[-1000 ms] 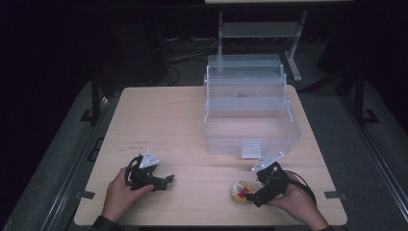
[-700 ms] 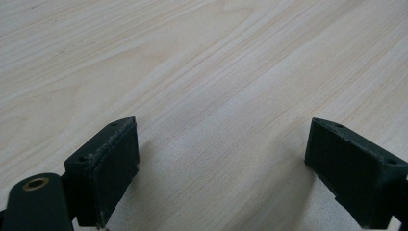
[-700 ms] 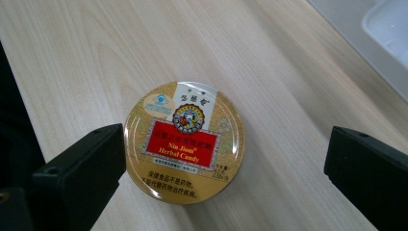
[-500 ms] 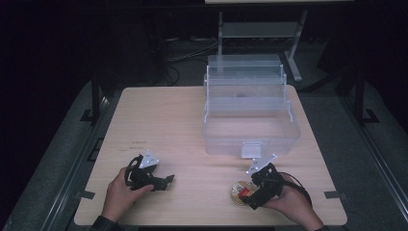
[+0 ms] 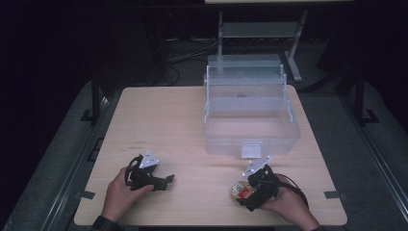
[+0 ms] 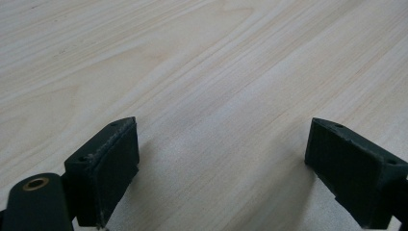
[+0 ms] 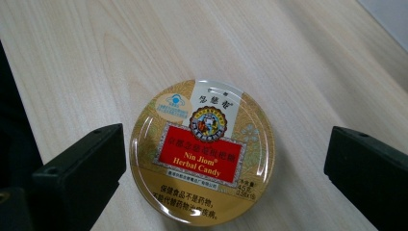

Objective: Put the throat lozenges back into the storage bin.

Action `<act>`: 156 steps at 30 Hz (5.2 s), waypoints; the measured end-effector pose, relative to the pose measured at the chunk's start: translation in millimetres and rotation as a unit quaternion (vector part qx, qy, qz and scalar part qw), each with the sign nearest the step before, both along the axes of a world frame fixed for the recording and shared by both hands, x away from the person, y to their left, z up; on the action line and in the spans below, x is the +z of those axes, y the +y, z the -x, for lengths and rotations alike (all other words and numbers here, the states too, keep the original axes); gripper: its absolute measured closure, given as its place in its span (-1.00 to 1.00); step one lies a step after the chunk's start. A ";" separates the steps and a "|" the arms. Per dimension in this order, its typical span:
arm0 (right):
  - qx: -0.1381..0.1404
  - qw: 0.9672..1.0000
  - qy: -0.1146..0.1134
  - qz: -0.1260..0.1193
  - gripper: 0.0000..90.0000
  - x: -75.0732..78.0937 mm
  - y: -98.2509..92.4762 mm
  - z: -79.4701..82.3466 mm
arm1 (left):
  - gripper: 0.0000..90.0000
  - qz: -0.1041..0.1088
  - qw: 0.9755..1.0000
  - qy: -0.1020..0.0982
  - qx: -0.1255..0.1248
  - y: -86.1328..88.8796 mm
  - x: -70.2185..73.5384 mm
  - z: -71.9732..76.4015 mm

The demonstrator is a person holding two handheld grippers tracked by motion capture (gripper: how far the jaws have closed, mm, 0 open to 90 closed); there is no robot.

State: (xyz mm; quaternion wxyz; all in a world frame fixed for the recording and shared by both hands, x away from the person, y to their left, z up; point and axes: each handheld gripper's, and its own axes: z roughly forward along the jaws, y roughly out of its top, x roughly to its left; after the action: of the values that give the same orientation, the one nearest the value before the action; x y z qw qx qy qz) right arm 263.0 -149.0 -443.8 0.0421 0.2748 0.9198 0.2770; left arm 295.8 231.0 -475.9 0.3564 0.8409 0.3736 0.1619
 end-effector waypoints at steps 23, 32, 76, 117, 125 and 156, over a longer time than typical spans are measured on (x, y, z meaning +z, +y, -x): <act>0.020 1.000 0.000 0.017 -0.87 -10.2 11.9 2.3 | -0.76 0.002 1.000 0.001 0.001 -0.2 -0.2 0.1; 0.027 0.999 -0.003 0.023 -0.77 -11.8 13.0 3.2 | -0.76 0.002 1.000 0.000 0.001 -0.2 -0.2 0.1; 0.005 1.000 -0.013 0.018 -0.57 4.3 -6.7 0.9 | -0.76 0.002 1.000 0.000 0.001 -0.2 -0.2 0.1; -0.068 0.997 -0.025 0.011 -0.57 28.5 -55.0 -5.0 | -0.76 0.002 1.000 0.000 0.001 -0.3 -0.2 0.1; -0.086 0.996 -0.028 0.008 -0.57 33.6 -66.9 -7.0 | -0.76 0.002 1.000 0.000 0.001 -0.2 -0.2 0.1; -0.152 0.988 -0.036 0.000 -0.56 49.9 -112.7 -14.3 | -0.76 0.001 1.000 0.001 0.001 -0.1 -0.1 0.1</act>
State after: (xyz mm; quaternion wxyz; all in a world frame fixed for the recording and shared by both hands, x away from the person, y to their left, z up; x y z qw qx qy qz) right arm 277.3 -261.7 -393.8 0.1171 0.4015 0.8650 0.2772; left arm 295.7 230.9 -476.0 0.3569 0.8405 0.3746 0.1612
